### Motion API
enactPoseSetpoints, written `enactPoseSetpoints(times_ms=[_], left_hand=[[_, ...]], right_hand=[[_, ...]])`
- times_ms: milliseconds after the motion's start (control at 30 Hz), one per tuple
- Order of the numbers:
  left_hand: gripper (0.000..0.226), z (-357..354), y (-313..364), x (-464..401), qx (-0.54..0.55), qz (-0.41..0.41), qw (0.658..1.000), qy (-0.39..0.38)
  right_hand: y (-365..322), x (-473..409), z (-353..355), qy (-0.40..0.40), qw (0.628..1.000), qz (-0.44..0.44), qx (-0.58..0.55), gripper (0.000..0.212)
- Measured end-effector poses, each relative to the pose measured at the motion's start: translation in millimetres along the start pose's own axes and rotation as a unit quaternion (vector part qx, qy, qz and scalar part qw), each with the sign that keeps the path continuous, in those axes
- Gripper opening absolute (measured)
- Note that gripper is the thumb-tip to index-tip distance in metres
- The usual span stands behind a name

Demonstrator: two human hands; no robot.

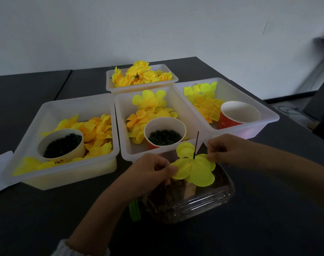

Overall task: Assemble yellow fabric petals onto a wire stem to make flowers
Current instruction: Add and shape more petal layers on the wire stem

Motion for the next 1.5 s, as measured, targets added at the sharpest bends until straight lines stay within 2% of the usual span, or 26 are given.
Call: enactPoseSetpoints(times_ms=[133,200,267,300,367,400,467,533,600,667,733,833,967,1167,1233,1267,1333,1400,1433,1500], left_hand=[[0.035,10.4,1.2,4.0,-0.017,-0.014,0.999,-0.029],[0.041,24.8,4.2,8.8,-0.015,-0.015,1.0,-0.016],[0.043,46.6,11.3,11.8,-0.005,-0.028,0.998,0.061],[0.038,58.6,16.8,13.0,0.006,-0.039,0.993,0.111],[0.03,80.4,30.4,15.7,0.066,-0.069,0.977,0.193],[0.031,89.4,37.9,17.7,0.105,-0.087,0.966,0.219],[0.033,103.1,50.8,21.3,0.167,-0.121,0.946,0.252],[0.034,110.3,58.7,23.5,0.198,-0.154,0.929,0.272],[0.035,114.1,61.7,23.9,0.208,-0.173,0.918,0.291],[0.035,116.3,60.6,23.5,0.211,-0.177,0.913,0.301],[0.034,117.7,58.3,22.9,0.209,-0.174,0.912,0.307],[0.032,119.1,54.3,22.0,0.205,-0.159,0.915,0.31],[0.032,118.5,49.3,22.2,0.203,-0.139,0.918,0.31],[0.03,108.8,43.9,20.4,0.207,-0.12,0.928,0.286],[0.026,103.3,42.1,15.8,0.207,-0.105,0.933,0.275],[0.023,100.1,41.3,13.5,0.208,-0.096,0.935,0.27],[0.018,92.3,39.0,7.8,0.195,-0.075,0.943,0.26],[0.017,83.9,38.5,4.0,0.185,-0.053,0.949,0.249],[0.021,79.5,40.3,3.9,0.185,-0.048,0.952,0.241],[0.044,71.3,46.5,7.0,0.192,-0.056,0.955,0.218]], right_hand=[[-6.4,-0.5,16.4,-0.044,0.999,-0.003,0.013,0.023],[-8.5,-11.6,40.4,-0.01,1.0,-0.017,0.006,0.02],[-6.0,-36.9,65.7,0.056,0.998,-0.02,0.007,0.022],[-6.5,-54.0,73.4,0.085,0.996,-0.005,0.038,0.02],[-6.9,-91.5,75.2,0.108,0.977,0.055,0.173,0.011],[-6.2,-110.0,70.0,0.094,0.958,0.084,0.257,0.012],[3.8,-146.4,52.7,0.022,0.902,0.119,0.414,0.028],[15.9,-179.2,42.2,0.003,0.871,0.126,0.476,0.032],[22.9,-206.7,40.8,0.028,0.905,0.102,0.412,0.032],[30.7,-228.2,36.8,0.011,0.939,0.056,0.339,0.039],[37.1,-242.1,27.6,-0.045,0.937,0.018,0.346,0.043],[41.9,-252.0,19.8,-0.057,0.936,0.018,0.347,0.025],[29.4,-247.3,42.1,-0.025,0.953,0.038,0.298,0.02],[-20.0,-193.7,108.2,0.065,0.966,0.075,0.238,0.036],[-39.5,-165.4,123.5,0.117,0.981,0.091,0.126,0.041],[-48.6,-150.6,127.9,0.143,0.983,0.102,0.049,0.037],[-65.5,-122.7,129.3,0.169,0.975,0.122,-0.073,0.024],[-79.3,-97.8,124.3,0.168,0.967,0.132,-0.138,0.021],[-85.3,-86.0,119.5,0.161,0.964,0.132,-0.163,0.02],[-93.6,-64.5,109.1,0.138,0.959,0.133,-0.208,0.028]])
Point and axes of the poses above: each hand's wrist, its own x-axis away from the middle knuckle, its own z-axis out of the back of the hand, y = z × x, the point moved 3 cm from there along -x, towards the middle knuckle, and after that the axes turned 14 degrees about z, right-handed, at the moved point
